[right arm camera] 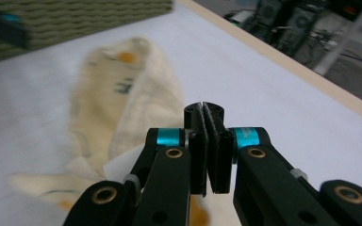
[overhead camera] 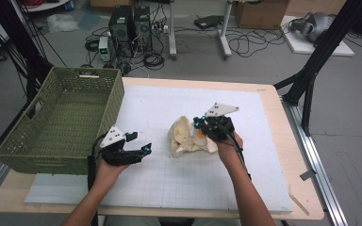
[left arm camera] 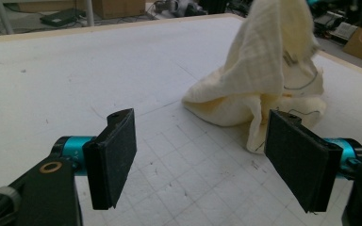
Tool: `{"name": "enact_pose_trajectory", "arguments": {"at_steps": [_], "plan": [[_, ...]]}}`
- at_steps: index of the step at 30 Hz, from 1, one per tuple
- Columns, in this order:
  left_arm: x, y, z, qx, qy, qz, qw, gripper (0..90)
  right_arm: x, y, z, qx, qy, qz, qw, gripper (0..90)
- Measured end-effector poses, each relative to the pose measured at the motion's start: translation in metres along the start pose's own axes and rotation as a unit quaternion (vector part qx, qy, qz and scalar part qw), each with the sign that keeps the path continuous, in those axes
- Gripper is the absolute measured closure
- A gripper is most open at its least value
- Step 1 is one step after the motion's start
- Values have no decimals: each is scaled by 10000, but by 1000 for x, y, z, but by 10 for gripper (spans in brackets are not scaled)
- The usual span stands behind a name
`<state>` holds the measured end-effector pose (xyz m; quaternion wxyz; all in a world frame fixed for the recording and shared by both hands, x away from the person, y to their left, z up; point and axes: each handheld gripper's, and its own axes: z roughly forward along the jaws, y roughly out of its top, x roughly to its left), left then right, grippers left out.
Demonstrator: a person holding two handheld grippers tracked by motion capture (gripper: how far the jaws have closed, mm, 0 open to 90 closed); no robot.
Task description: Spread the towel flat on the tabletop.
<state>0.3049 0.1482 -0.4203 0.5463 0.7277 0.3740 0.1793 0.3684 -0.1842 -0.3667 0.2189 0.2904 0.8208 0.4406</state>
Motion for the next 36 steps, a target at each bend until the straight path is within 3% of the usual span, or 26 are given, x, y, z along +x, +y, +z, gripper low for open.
{"name": "enact_pose_trajectory", "arguments": {"at_steps": [5,9,12,16,18,19,21,27,29,30,33,36], "plan": [[-2,-1,3,28,-43,-5,10000,266,-32,-10,7,162,-478,373,9980,888],[-3,-1,4,48,-76,18,10000,271,-53,-21,10,241,-905,703,9931,889],[-3,-1,4,71,-95,13,9999,272,-68,-31,7,275,-1348,1003,9854,889],[-3,-2,4,73,-110,25,9999,274,-82,-41,1,464,-1950,1336,9706,882],[-2,-2,5,72,-108,23,9999,276,-85,-42,-5,305,-2133,1526,9645,806],[-2,-2,5,69,-118,27,9999,278,-85,-42,-8,181,-2093,1619,9642,743],[-3,-2,5,68,-126,37,9999,286,-82,-40,-12,110,-1967,1581,9676,675],[-5,-1,4,96,-208,116,9997,336,-55,-37,-25,-18,-1218,973,9878,587],[-5,-1,4,108,-209,116,9997,340,-43,-42,-30,26,-1019,773,9918,556],[-5,-1,4,115,-206,117,9997,340,-38,-45,-33,63,-764,760,9942,535],[-5,-1,5,115,-205,122,9996,340,-22,-54,-39,-27,-222,659,9976,510],[-5,-1,5,111,-192,119,9997,340,-5,-63,-35,162,168,498,9985,502]]}}
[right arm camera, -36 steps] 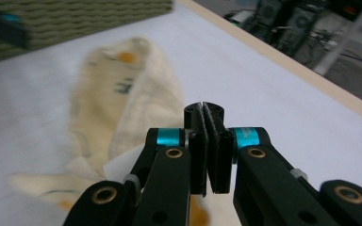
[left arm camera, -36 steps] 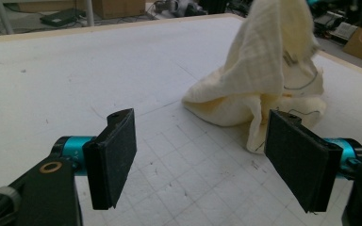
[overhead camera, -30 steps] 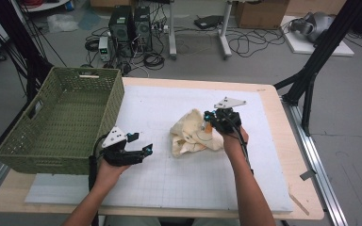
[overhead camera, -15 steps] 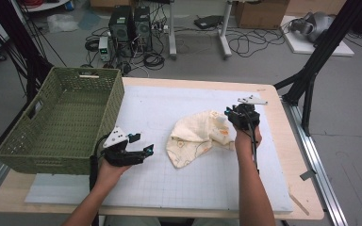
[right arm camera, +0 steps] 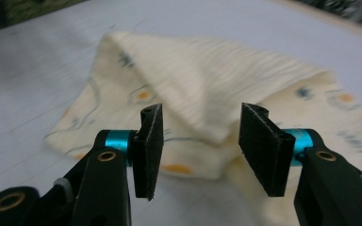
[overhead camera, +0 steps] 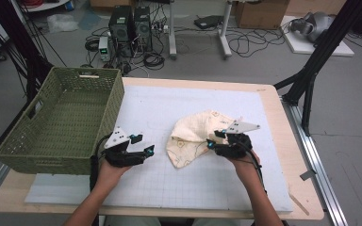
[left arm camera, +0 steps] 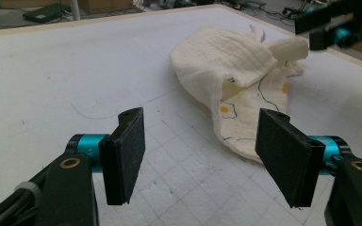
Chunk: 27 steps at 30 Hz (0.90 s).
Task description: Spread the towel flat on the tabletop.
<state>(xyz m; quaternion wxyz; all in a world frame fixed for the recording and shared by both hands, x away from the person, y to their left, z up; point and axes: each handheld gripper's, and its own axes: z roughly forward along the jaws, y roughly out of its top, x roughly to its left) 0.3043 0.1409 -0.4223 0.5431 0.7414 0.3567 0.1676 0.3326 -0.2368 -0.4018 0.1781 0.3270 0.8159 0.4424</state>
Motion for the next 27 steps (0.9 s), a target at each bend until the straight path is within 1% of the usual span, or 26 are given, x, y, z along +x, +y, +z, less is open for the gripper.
{"name": "enact_pose_trajectory", "arguments": {"at_steps": [1,2,3,4,6,7,8,9,10,11,12,13,14,15,18,20,21,23,25,27], "plan": [[0,0,0,-4,5,5,10000,340,4,-3,4,96,160,-43,9998,503],[0,0,0,-8,11,6,10000,340,8,-7,9,206,225,-120,9995,508],[0,0,0,-4,11,8,10000,340,12,-9,15,353,236,-190,9989,508],[0,0,0,-7,10,9,10000,341,15,-12,21,491,166,-231,9984,506],[0,0,0,6,-6,18,10000,345,14,-15,33,765,-165,-236,9967,504],[0,0,0,8,-21,30,10000,349,13,-16,39,840,-264,-175,9960,509],[0,0,0,7,-35,34,10000,357,10,-18,44,888,-291,-90,9956,524],[0,0,0,6,-41,38,10000,361,8,-19,47,912,-288,-29,9954,565],[0,0,0,12,-40,40,10000,363,8,-19,48,873,-279,1,9958,671],[1,0,0,11,-40,37,10000,366,6,-19,48,902,-111,62,9958,727],[1,0,0,13,-44,37,10000,368,6,-19,49,889,-40,138,9959,783],[1,0,0,4,-37,28,10000,368,7,-19,48,907,38,138,9958,839],[1,0,0,5,-40,29,10000,368,9,-19,47,949,78,69,9954,860],[1,0,0,1,-37,29,10000,369,12,-18,46,983,112,27,9951,866],[1,0,-1,0,-46,44,10000,373,20,-19,42,1086,399,-64,9933,871],[1,1,-1,-1,-53,66,10000,378,30,-20,38,1111,624,-143,9917,870],[1,1,-1,-1,-54,71,10000,380,38,-22,35,1122,759,-210,9906,870],[1,0,-1,10,-57,68,10000,386,48,-25,31,1100,903,-276,9894,869],[0,0,0,29,-77,80,9999,389,56,-29,26,1081,1086,-258,9878,869],[-1,0,0,46,-104,92,9999,397,64,-32,22,1074,1261,-295,9858,868]]}}
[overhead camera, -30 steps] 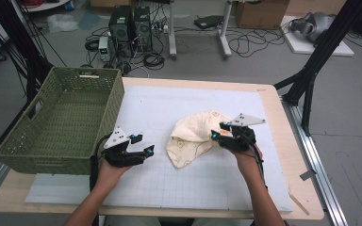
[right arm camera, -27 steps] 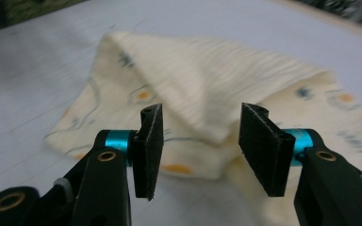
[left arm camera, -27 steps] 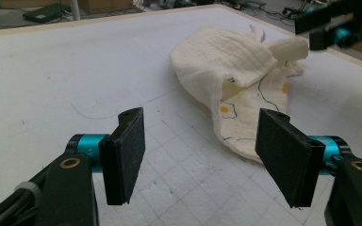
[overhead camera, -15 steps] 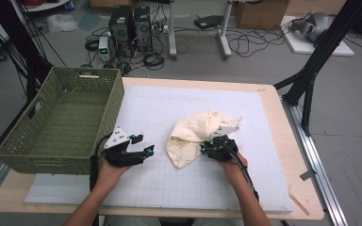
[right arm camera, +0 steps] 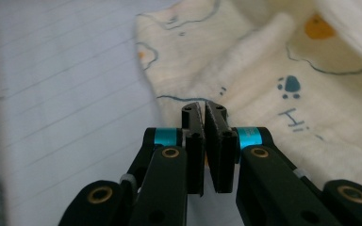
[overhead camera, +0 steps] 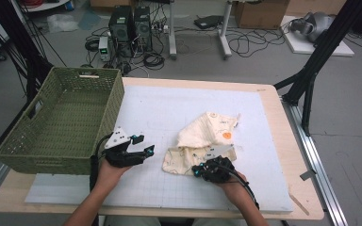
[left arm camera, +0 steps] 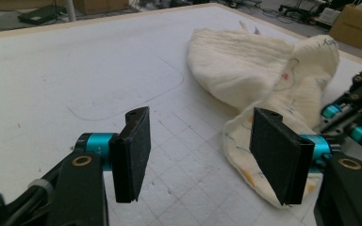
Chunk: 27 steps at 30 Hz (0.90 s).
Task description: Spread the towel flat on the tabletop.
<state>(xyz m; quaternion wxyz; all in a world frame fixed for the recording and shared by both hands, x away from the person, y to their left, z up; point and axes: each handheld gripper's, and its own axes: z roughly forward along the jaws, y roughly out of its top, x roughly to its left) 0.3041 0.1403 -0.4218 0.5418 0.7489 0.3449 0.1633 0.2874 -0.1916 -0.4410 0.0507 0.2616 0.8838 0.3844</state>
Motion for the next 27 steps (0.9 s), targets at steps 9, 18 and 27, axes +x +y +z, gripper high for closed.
{"name": "enact_pose_trajectory", "arguments": {"at_steps": [9,18,27], "plan": [[-3,0,3,79,-154,-22,9998,389,2,-5,-24,-474,-87,70,9988,612],[-17,13,23,211,-606,150,9978,388,-35,-32,-68,-683,-1395,597,9861,455],[-42,42,69,190,-925,544,9940,376,-47,-45,-83,-732,-1870,734,9769,519]]}}
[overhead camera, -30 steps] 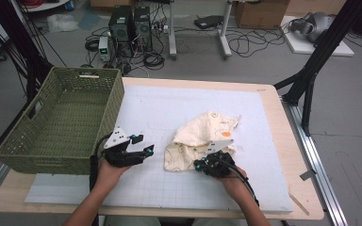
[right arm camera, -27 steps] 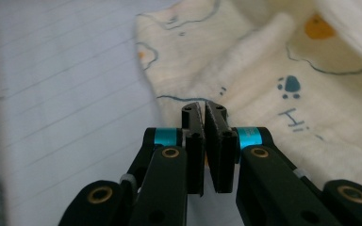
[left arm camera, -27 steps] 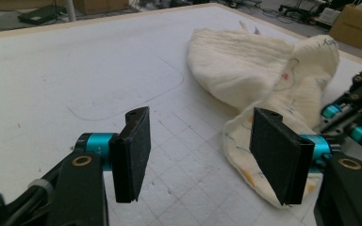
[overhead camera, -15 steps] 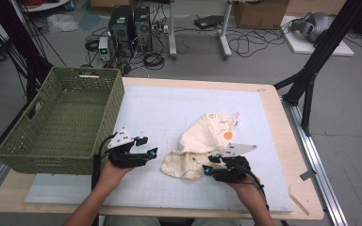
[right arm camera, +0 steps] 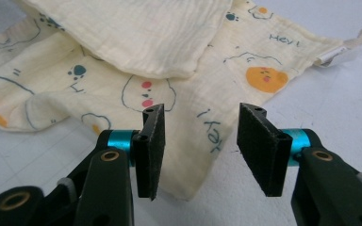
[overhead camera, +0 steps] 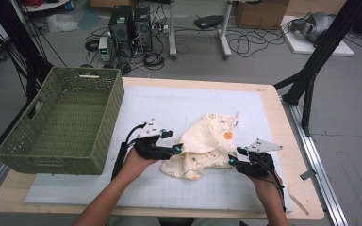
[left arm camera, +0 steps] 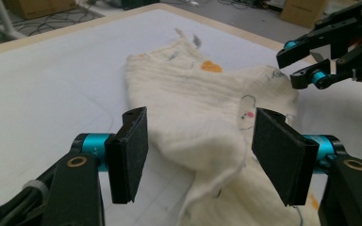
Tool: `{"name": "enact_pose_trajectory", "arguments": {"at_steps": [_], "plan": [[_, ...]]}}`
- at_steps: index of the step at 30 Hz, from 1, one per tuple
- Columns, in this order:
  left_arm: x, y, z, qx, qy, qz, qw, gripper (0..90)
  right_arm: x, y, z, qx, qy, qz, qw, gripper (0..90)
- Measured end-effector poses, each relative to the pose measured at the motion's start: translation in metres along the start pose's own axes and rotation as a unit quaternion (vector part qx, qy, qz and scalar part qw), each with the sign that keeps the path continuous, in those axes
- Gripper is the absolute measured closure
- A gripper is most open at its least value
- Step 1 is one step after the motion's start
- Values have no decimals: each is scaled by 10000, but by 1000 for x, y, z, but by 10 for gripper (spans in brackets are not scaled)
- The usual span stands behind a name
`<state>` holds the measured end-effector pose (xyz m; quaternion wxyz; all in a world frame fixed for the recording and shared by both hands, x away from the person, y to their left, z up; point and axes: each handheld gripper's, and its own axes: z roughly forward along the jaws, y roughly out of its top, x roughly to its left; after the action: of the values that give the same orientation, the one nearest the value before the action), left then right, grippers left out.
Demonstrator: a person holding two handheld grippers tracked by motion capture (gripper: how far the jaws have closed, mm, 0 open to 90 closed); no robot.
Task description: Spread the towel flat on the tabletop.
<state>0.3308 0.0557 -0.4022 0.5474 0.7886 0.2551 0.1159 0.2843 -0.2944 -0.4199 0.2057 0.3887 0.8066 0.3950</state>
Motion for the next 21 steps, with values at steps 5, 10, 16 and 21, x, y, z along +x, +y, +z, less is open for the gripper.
{"name": "enact_pose_trajectory", "arguments": {"at_steps": [5,10,16,21], "plan": [[-14,13,42,373,-248,291,9986,372,-4,-1,0,-87,-15,47,10000,500],[-20,7,75,963,-227,427,9942,363,-6,-1,-3,-213,15,118,9997,486],[-20,-4,93,1638,-41,761,9835,501,-8,-3,-2,-201,36,162,9997,480],[-8,0,84,1276,-186,255,9913,840,-7,-2,-1,-200,44,168,9996,471]]}}
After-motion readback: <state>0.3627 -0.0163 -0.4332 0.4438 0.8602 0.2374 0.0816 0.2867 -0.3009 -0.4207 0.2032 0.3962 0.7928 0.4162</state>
